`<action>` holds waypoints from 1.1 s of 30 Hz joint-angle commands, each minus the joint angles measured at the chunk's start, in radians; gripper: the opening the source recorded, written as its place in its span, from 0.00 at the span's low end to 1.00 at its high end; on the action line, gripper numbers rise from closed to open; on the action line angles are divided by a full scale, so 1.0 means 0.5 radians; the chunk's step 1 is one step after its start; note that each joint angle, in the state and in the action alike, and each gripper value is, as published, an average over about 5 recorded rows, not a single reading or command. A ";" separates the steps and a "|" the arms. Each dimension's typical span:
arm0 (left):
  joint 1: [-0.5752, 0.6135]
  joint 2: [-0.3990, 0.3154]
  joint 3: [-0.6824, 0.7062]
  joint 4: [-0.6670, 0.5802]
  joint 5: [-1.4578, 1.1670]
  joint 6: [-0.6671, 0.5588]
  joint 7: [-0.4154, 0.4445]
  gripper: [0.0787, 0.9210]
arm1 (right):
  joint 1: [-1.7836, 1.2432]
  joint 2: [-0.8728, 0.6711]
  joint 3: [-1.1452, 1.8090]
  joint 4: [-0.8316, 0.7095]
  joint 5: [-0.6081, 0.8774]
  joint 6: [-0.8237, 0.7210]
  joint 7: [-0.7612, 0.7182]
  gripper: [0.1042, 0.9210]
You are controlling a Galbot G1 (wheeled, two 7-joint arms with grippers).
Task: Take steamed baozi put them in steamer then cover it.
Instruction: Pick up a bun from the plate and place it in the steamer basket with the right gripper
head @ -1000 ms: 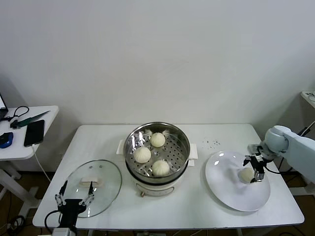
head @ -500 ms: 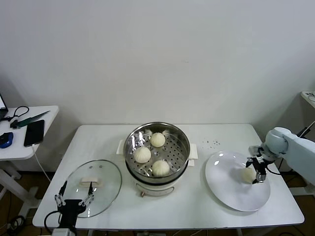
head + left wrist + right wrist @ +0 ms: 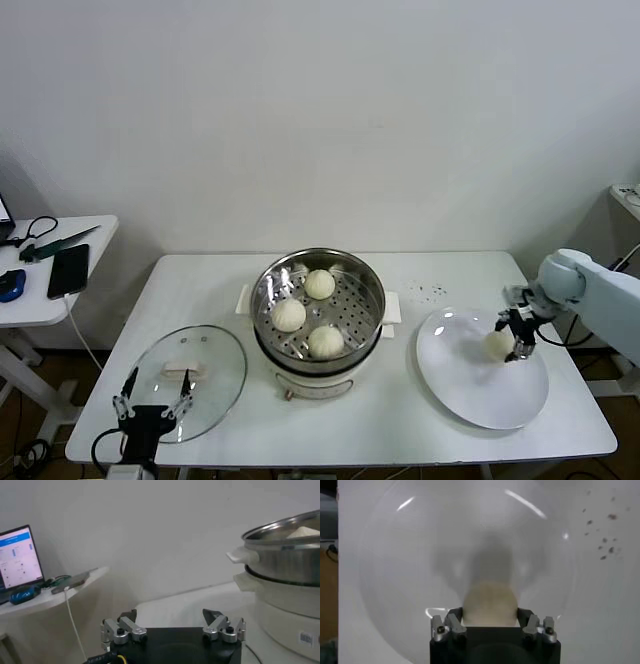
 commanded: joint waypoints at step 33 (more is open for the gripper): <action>0.003 0.031 0.119 -0.057 -0.005 -0.039 0.007 0.88 | 1.420 1.297 -1.444 0.377 1.599 -0.440 0.315 0.73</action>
